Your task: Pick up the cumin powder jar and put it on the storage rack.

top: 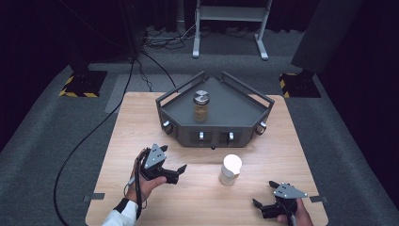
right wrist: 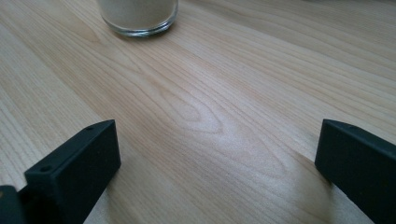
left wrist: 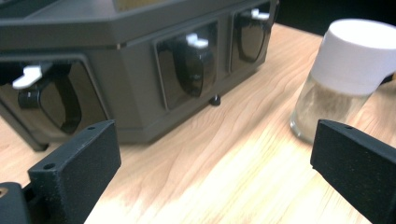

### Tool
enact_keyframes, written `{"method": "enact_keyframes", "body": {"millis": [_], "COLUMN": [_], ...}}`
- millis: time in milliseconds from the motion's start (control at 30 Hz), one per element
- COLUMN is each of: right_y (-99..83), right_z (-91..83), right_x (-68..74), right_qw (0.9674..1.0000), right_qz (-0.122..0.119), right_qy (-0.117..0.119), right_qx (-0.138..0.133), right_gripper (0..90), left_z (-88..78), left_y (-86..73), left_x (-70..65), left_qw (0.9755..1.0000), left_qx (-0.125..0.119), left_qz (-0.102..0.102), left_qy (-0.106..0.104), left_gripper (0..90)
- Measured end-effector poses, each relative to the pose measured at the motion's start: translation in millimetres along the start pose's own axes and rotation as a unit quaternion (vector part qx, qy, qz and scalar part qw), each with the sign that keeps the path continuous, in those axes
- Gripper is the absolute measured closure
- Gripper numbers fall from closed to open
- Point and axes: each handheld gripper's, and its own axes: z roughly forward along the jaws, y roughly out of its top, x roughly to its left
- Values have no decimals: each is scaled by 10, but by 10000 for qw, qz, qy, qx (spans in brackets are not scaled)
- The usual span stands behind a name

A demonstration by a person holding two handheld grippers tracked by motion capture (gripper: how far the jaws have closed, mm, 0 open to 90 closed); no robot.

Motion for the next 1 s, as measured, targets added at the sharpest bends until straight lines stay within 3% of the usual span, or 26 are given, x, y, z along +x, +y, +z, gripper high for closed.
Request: {"method": "enact_keyframes", "body": {"millis": [267,400,567,1000], "right_y": [0,-1,-1,0], "right_z": [0,-1,-1,0], "right_x": [-4,-3,-4,-6], "right_qw": [10000,10000,10000,10000], "right_qz": [-10,-12,-12,-14], "right_qy": [14,13,16,22], "right_qx": [-1,-1,-1,0], "right_gripper": [0,0,0,0], "left_z": [19,40,37,34], "left_y": [-218,-319,-432,-599], "left_x": [-64,-135,-140,-190], "left_qw": [9999,9996,9991,9975], "left_qx": [117,233,360,658], "left_qz": [-116,-73,-156,-237], "left_qy": [-8,150,141,144], "left_gripper": [16,16,16,16]}}
